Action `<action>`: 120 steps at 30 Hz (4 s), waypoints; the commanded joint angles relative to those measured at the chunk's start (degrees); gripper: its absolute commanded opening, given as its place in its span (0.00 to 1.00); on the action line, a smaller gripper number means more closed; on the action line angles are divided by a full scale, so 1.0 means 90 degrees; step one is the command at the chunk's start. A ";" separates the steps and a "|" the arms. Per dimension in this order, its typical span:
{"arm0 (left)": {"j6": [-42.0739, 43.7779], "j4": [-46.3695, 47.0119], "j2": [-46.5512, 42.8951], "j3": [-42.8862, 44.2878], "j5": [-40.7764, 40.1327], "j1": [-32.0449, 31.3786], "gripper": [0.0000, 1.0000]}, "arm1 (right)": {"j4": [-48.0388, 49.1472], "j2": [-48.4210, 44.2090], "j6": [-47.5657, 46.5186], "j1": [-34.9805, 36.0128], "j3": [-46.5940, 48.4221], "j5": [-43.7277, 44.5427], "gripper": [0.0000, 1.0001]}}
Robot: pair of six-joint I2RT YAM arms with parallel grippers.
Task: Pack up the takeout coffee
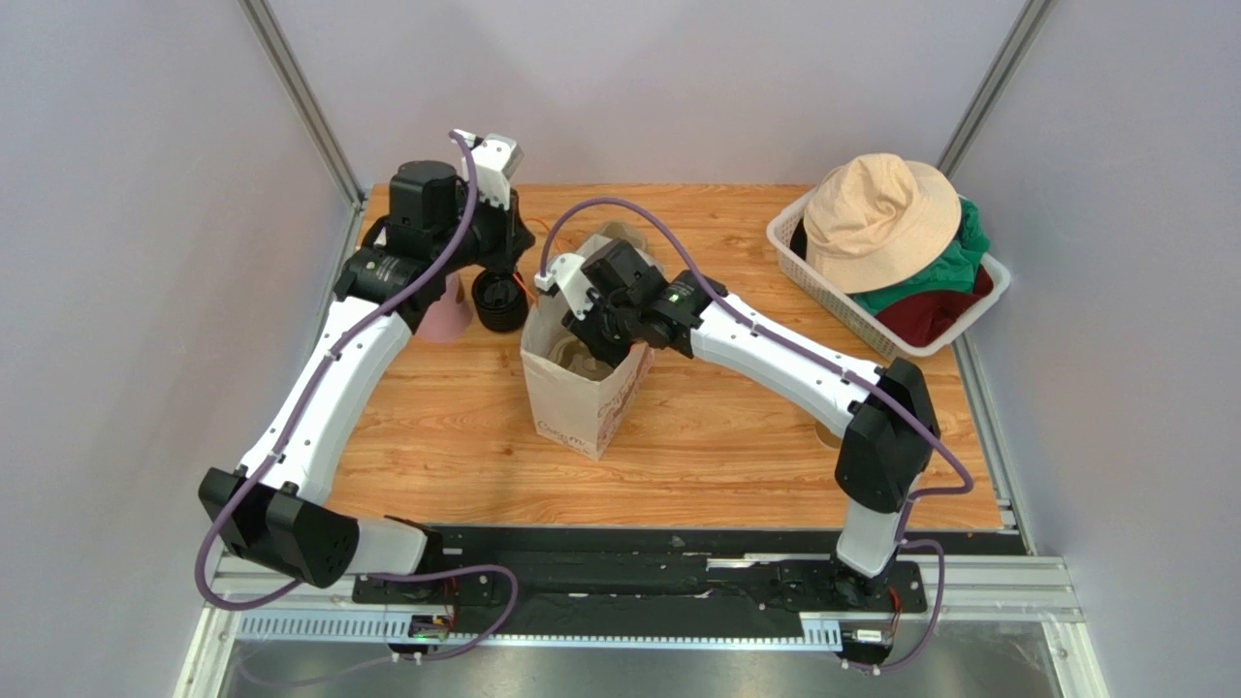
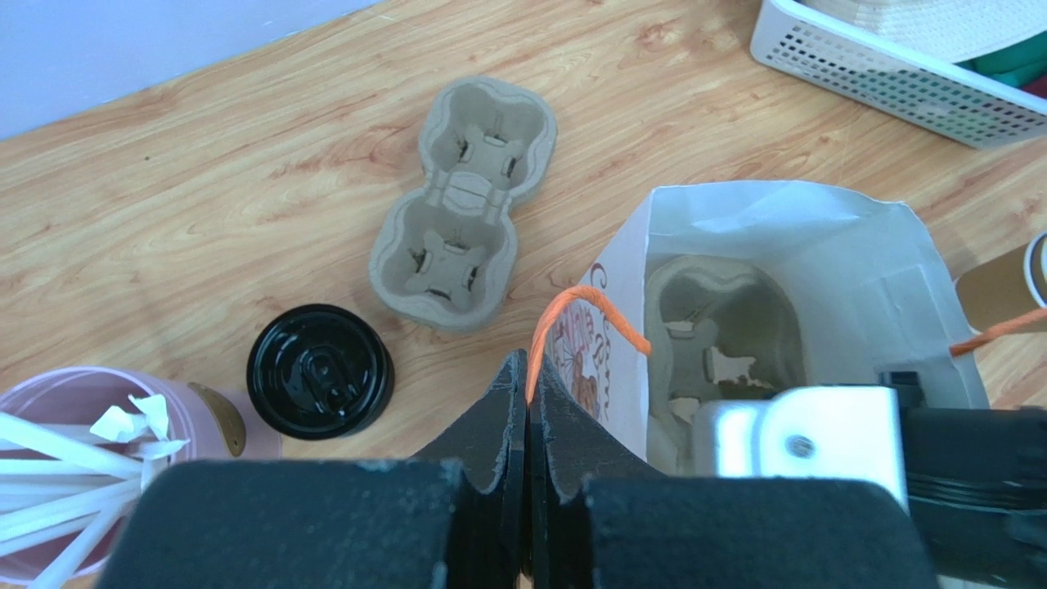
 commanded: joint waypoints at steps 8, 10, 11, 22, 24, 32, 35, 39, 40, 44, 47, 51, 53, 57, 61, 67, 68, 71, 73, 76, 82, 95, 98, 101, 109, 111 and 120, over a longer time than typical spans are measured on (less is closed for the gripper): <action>-0.0118 0.0366 -0.0385 -0.0208 -0.0171 -0.0012 0.00 | -0.0209 0.0279 0.0189 -0.0003 0.0377 0.0127 0.17; -0.0128 0.0376 -0.0366 -0.0198 -0.0152 -0.0002 0.00 | -0.0404 0.0395 0.0170 0.0006 0.0552 0.0185 0.17; -0.0137 0.0366 -0.0375 -0.0198 -0.0152 -0.0002 0.00 | -0.0511 0.0445 0.0170 -0.0003 0.0669 0.0195 0.17; -0.0157 0.0424 -0.0405 -0.0256 -0.0152 -0.0002 0.00 | -0.1284 0.0845 0.0043 0.0045 0.1285 0.0546 0.18; -0.0147 0.0424 -0.0415 -0.0266 -0.0152 -0.0002 0.00 | -0.1390 0.0913 0.0052 0.0084 0.1304 0.0615 0.18; -0.0167 0.0425 -0.0395 -0.0276 -0.0142 -0.0002 0.00 | -0.1655 0.0992 -0.0006 0.0114 0.1500 0.0713 0.20; -0.0167 0.0434 -0.0395 -0.0276 -0.0142 -0.0002 0.00 | -0.1704 0.1021 -0.0016 0.0114 0.1510 0.0732 0.24; -0.0157 0.0444 -0.0376 -0.0286 -0.0142 -0.0002 0.00 | -0.1723 0.1002 -0.0064 0.0133 0.1558 0.0742 0.46; -0.0157 0.0444 -0.0356 -0.0286 -0.0142 -0.0002 0.00 | -0.1723 0.0973 -0.0084 0.0133 0.1568 0.0742 0.57; -0.0167 0.0444 -0.0346 -0.0276 -0.0152 -0.0002 0.00 | -0.1723 0.0895 -0.0123 0.0143 0.1646 0.0732 0.66; -0.0147 0.0434 -0.0336 -0.0276 -0.0142 -0.0002 0.00 | -0.1733 0.0826 -0.0133 0.0134 0.1724 0.0742 0.70; -0.0147 0.0454 -0.0336 -0.0286 -0.0142 -0.0002 0.00 | -0.1762 0.0719 -0.0153 0.0143 0.1841 0.0752 0.77; -0.0157 0.0454 -0.0336 -0.0276 -0.0142 -0.0002 0.00 | -0.1811 0.0651 -0.0182 0.0133 0.1968 0.0781 0.79; -0.0147 0.0444 -0.0327 -0.0276 -0.0132 -0.0002 0.00 | -0.1899 0.0446 -0.0270 0.0134 0.2310 0.0878 0.85; -0.0137 0.0434 -0.0327 -0.0276 -0.0142 -0.0002 0.00 | -0.1783 -0.0012 -0.0475 0.0143 0.2613 0.1025 0.86; -0.0108 0.0434 -0.0278 -0.0247 -0.0122 -0.0002 0.00 | -0.1227 -0.0881 -0.0923 0.0143 0.2653 0.0967 0.88; -0.0098 0.0425 -0.0268 -0.0237 -0.0113 -0.0002 0.00 | -0.1148 -0.1018 -0.1001 0.0143 0.2614 0.0928 0.88; -0.0108 0.0415 -0.0258 -0.0227 -0.0093 -0.0002 0.00 | -0.0943 -0.1565 -0.1334 0.0133 0.2409 0.0635 0.91; -0.0098 0.0405 -0.0258 -0.0217 -0.0064 -0.0002 0.00 | -0.0932 -0.1887 -0.1539 0.0133 0.2311 0.0450 0.92; -0.0089 0.0395 -0.0239 -0.0208 -0.0054 -0.0002 0.00 | -0.1156 -0.2229 -0.1773 0.0124 0.2174 0.0042 0.92; -0.0059 0.0356 -0.0190 -0.0169 -0.0044 -0.0002 0.00 | -0.1237 -0.2796 -0.2095 0.0133 0.1055 -0.0217 0.91; -0.0001 0.0327 -0.0258 -0.0168 -0.0034 -0.0012 0.00 | -0.0024 -0.2719 -0.2467 -0.0169 0.0104 0.0752 0.79; -0.0001 0.0307 -0.0278 -0.0149 -0.0054 -0.0012 0.00 | -0.0034 -0.2738 -0.2613 -0.0169 0.0016 0.0742 0.52; 0.0019 0.0259 -0.0249 -0.0033 -0.0054 -0.0012 0.00 | -0.0083 -0.2748 -0.2711 -0.0179 -0.0004 0.0781 0.27; 0.0301 -0.0327 0.0209 0.1236 0.0316 -0.0012 0.00 | -0.0151 -0.2719 -0.2585 -0.0189 0.0581 0.0946 0.00; 0.0360 -0.0590 0.0346 0.1841 0.0463 -0.0012 0.00 | -0.0141 -0.2700 -0.2497 -0.0179 0.0903 0.1025 0.00; 0.0331 -0.1001 0.0611 0.2995 0.0776 -0.0022 0.00 | -0.0414 -0.2777 -0.2321 -0.0198 0.1821 0.1055 0.00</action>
